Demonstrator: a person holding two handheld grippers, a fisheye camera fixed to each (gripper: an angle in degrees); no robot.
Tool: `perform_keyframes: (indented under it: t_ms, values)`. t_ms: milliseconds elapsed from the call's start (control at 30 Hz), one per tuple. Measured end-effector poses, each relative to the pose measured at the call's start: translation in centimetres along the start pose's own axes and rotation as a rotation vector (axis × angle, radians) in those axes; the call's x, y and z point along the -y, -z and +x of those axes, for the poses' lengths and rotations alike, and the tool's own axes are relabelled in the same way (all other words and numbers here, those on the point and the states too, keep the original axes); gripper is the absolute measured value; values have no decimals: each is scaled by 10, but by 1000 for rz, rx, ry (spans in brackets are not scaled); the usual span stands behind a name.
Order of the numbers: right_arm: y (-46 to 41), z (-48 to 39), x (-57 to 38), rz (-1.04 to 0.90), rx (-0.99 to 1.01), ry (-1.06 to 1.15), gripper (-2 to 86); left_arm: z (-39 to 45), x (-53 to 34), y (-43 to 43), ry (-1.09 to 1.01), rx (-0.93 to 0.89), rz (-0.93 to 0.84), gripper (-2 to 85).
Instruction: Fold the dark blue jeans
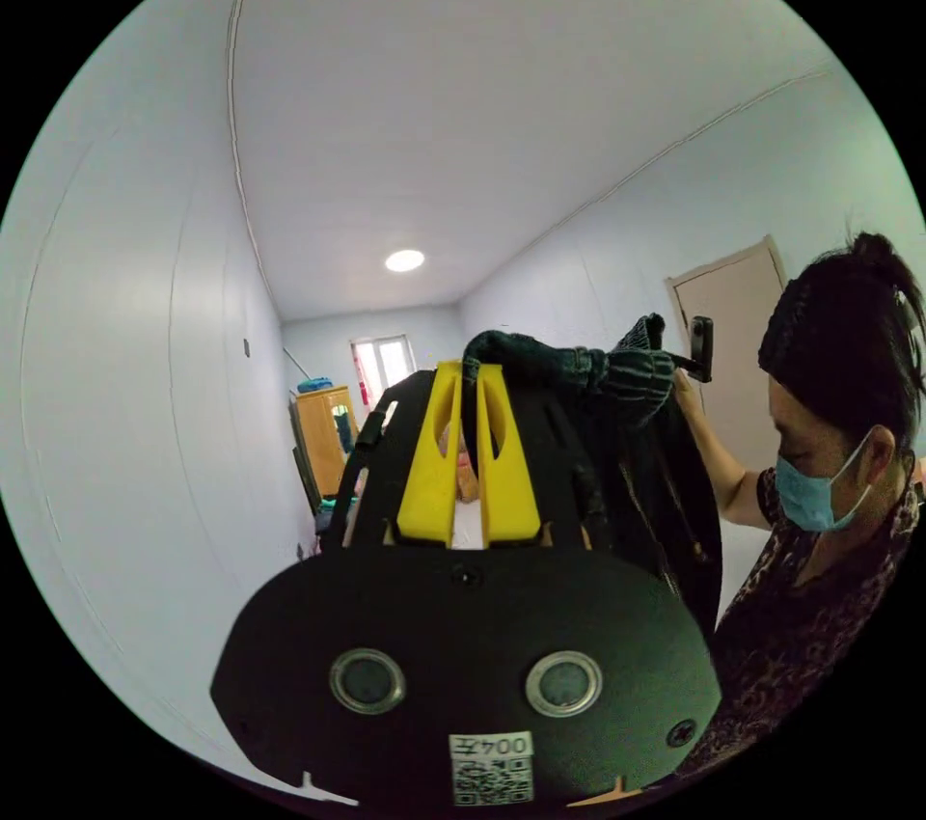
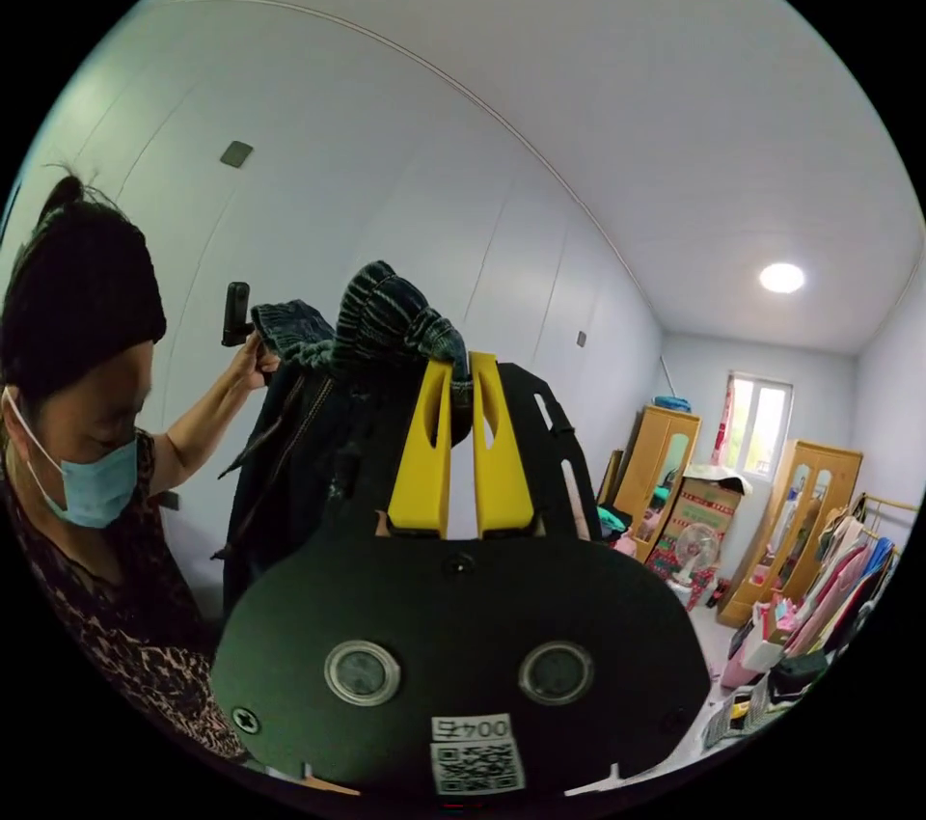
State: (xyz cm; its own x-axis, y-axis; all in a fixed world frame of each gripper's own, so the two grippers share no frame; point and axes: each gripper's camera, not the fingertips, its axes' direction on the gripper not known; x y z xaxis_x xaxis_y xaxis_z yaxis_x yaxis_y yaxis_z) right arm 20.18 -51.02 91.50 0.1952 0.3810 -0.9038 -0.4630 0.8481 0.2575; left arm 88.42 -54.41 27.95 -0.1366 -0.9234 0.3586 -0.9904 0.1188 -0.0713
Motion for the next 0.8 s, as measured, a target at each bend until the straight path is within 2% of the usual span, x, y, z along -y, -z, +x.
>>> perform_keyframes:
  t_ms: [167,300,400,467,500,533,567,600,633,667,733,800]
  values:
    - [-31,14,-35,-18,6,-64,40,-39,-35,-38,24,-88,-24,24]
    - [-83,50,-68,-111,-67,-106,41,-80,-67,-89,19,-122,-62,27]
    - [-151,116,-104,-222,-163,-180,42,-138,-98,-166,74,-144,-126,31]
    - [-211,178,-129,-297,-236,-219,48,-202,-123,-265,125,-101,-215,39]
    - [-259,228,-146,-378,-316,-235,68,-220,-129,-295,144,-86,-242,41]
    - [-306,283,-161,-496,-420,-297,102,-255,-140,-361,127,-31,-324,52]
    - [-324,307,-169,-553,-497,-319,109,-290,-154,-423,149,68,-483,70]
    - [-348,340,-183,-622,-643,-317,125,-307,-162,-446,186,114,-559,82]
    - [-357,359,-196,-616,-750,-337,118,-331,-177,-470,234,174,-609,98]
    - [-356,364,-203,-582,-790,-354,115,-346,-194,-475,304,178,-551,103]
    - [-351,370,-241,-505,-736,-337,115,-354,-226,-477,334,137,-489,101]
    - [-351,373,-284,-553,-635,-338,111,-354,-264,-479,280,143,-525,96]
